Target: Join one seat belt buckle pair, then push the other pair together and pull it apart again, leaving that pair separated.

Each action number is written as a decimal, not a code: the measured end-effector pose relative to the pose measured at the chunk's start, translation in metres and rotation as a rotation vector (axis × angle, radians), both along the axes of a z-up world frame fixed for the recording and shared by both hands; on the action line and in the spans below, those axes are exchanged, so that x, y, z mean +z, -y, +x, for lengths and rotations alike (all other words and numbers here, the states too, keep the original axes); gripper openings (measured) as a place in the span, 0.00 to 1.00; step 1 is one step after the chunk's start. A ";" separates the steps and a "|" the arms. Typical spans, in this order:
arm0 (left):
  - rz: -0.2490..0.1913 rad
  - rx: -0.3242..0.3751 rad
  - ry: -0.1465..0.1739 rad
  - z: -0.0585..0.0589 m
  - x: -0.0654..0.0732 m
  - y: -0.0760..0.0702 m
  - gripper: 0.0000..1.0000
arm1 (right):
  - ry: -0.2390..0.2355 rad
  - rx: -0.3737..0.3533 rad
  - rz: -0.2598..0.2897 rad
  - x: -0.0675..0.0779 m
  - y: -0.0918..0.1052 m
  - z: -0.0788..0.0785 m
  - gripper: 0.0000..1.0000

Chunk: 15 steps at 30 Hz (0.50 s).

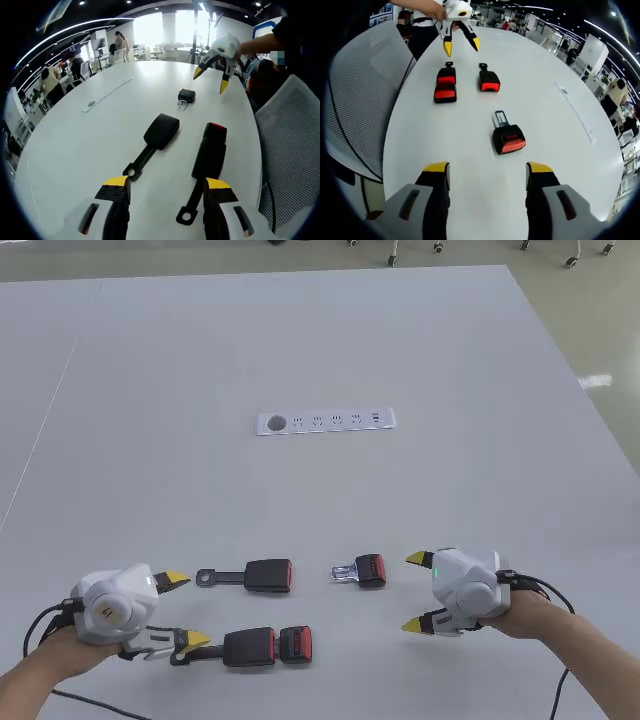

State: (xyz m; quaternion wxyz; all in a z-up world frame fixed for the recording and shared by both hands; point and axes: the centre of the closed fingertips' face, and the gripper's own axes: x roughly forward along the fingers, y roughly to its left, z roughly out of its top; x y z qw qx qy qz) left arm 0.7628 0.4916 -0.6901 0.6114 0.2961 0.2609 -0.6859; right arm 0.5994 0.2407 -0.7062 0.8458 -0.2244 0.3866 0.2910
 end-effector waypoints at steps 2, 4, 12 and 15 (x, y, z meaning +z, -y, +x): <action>-0.040 0.041 -0.022 -0.006 0.004 -0.006 0.61 | 0.023 -0.044 0.024 0.004 -0.001 -0.003 0.61; -0.076 0.079 -0.036 -0.012 0.008 -0.013 0.64 | 0.046 -0.090 0.055 0.008 -0.004 -0.005 0.62; -0.161 0.175 -0.072 -0.036 0.015 -0.035 0.76 | 0.110 -0.207 0.149 0.013 -0.020 -0.030 0.70; -0.170 0.187 -0.063 -0.045 0.016 -0.039 0.82 | 0.139 -0.263 0.187 0.017 -0.027 -0.035 0.73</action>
